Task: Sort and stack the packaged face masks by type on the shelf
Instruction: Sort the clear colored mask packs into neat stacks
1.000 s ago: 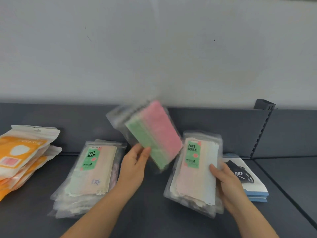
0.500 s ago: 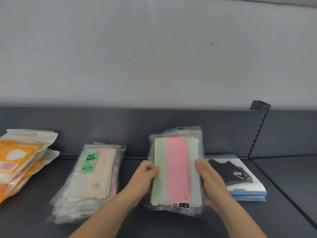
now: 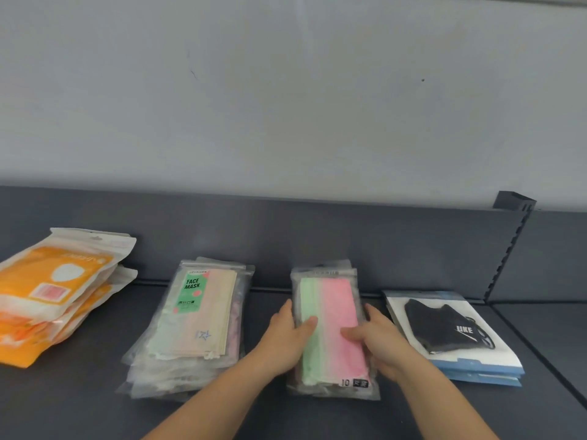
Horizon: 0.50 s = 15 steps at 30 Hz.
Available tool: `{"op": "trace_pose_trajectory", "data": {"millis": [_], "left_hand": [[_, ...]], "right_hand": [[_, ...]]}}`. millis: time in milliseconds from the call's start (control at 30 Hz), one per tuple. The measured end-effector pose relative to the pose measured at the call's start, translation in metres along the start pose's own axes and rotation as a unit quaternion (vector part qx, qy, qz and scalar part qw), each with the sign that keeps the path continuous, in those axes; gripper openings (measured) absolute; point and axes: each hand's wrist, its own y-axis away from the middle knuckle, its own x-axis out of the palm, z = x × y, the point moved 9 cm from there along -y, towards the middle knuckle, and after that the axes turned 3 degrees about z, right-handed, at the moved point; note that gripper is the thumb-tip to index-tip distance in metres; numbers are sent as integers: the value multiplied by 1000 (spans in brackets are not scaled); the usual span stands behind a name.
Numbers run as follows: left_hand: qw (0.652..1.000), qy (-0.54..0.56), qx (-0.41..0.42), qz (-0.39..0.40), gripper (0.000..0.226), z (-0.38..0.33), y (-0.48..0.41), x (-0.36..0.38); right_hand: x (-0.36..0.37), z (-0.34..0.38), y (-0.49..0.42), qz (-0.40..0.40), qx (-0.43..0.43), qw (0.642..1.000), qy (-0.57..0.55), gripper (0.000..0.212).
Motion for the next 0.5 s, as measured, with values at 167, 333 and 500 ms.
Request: {"op": "trace_pose_trajectory", "data": {"millis": [167,333,500], "left_hand": [[999,-33,24,17,52,14,5,7],[977,198,61,-57,94,-8,13,-13],[943,227,237,-53,51,-72,31,-23]], "right_hand": [[5,-13,-1,22,19,998,56,48],[4,27,25,28,-147,988,-29,65],[9,84,62,38,-340,939,38,72]]}}
